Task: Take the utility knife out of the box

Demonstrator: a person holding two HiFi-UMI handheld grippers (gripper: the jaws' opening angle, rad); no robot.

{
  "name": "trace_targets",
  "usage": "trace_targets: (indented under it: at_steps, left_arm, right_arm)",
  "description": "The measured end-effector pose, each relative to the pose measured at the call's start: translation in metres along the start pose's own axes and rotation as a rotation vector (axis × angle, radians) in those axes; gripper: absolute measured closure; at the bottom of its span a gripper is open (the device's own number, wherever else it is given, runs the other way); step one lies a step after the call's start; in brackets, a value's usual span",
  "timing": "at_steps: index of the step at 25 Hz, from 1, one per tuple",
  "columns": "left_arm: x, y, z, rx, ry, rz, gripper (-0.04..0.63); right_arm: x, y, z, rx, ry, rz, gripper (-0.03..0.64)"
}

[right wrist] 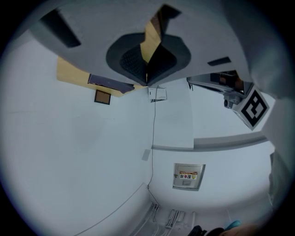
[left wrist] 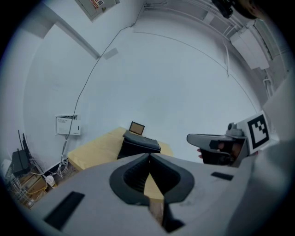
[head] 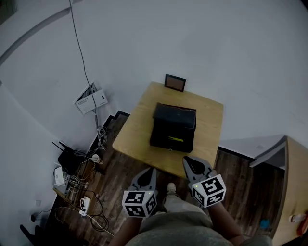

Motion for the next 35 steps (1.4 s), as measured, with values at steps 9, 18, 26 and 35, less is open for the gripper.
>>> trace_targets:
  at_steps: [9,18,26,35]
  left_arm:
    - [0.038,-0.057,-0.012,0.066,0.047,0.02,0.592]
    - [0.055,-0.1,-0.017,0.116,0.058,0.027,0.592]
    - [0.054,-0.121,-0.031,0.168,0.097,0.01,0.592]
    - [0.045,-0.128,-0.04,0.21,0.136,-0.028,0.592]
  right_arm:
    - [0.026,-0.049,0.06,0.052,0.034,-0.04,0.615]
    - [0.03,-0.102,0.101,0.126,0.075,-0.084,0.616]
    - [0.003,-0.155,0.117,0.19,0.125,-0.205,0.615]
    - [-0.036,-0.2,0.118,0.263,0.206,-0.345,0.615]
Point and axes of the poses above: the fingertips, and each gripper's own axes: y backward along the fingers, z to its right, x out of its top, the point moved 7 cm from there along y, backward along the fingers, and after that the axes turned 3 degrees about -z, right-handed, at the moved point
